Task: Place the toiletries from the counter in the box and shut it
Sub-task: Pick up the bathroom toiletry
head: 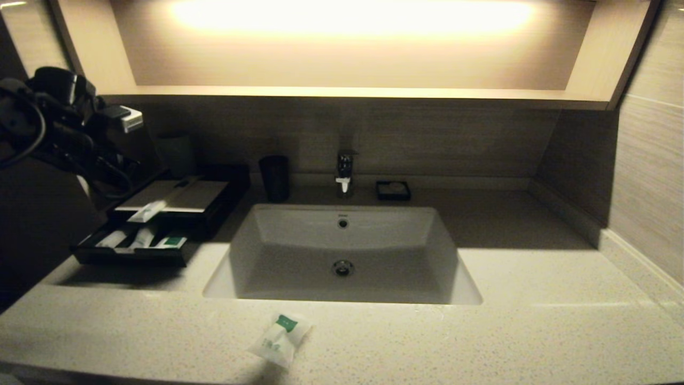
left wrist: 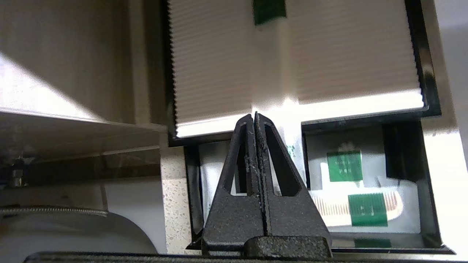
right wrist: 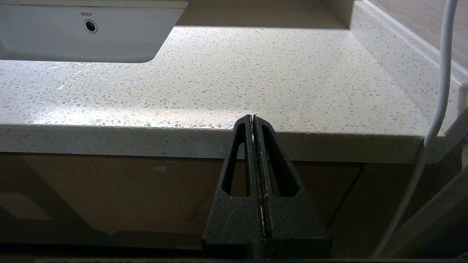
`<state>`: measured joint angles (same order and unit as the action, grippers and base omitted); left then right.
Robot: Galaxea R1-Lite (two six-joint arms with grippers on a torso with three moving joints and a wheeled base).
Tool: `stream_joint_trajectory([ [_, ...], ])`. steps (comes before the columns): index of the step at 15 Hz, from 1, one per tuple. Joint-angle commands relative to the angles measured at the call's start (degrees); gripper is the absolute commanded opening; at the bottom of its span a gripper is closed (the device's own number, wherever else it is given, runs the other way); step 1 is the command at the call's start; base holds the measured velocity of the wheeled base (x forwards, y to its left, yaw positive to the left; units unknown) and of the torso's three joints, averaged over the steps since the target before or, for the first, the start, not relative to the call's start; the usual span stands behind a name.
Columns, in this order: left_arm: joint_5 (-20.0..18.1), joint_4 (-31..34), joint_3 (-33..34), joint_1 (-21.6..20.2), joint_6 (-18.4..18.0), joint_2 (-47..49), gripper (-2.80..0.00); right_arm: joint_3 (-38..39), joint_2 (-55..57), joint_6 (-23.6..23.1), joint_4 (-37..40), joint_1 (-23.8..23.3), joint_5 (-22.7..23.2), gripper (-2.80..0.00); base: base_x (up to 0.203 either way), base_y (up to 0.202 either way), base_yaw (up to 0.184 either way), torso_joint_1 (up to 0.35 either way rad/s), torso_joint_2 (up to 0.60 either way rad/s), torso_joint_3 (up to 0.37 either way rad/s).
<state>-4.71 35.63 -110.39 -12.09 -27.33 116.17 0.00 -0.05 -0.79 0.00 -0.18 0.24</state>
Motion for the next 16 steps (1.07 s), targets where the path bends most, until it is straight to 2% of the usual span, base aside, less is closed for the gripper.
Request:
stream_joint_trajectory([
  [1, -0.3, 0.4, 0.4, 0.1, -0.3, 0.1, -2.8, 0.1, 0.0, 0.0, 0.0, 0.0, 0.0, -2.8, 0.0, 0.0, 0.0, 0.0, 0.0, 0.0],
  [6, -0.6, 1.0, 0.4, 0.0, 0.3, 1.0, -2.8, 0.1, 0.0, 0.0, 0.0, 0.0, 0.0, -2.8, 0.0, 0.0, 0.0, 0.0, 0.0, 0.0],
  [7, -0.6, 1.0, 0.4, 0.0, 0.3, 1.3, 0.0, 0.1, 0.0, 0.0, 0.0, 0.0, 0.0, -2.8, 0.0, 0.0, 0.0, 0.0, 0.0, 0.0],
  [16, -0.7, 0.2, 0.2, 0.1, 1.0, 4.8, 0.0, 0.1, 0.0, 0.0, 0.0, 0.0, 0.0, -2.8, 0.0, 0.0, 0.0, 0.0, 0.0, 0.0],
])
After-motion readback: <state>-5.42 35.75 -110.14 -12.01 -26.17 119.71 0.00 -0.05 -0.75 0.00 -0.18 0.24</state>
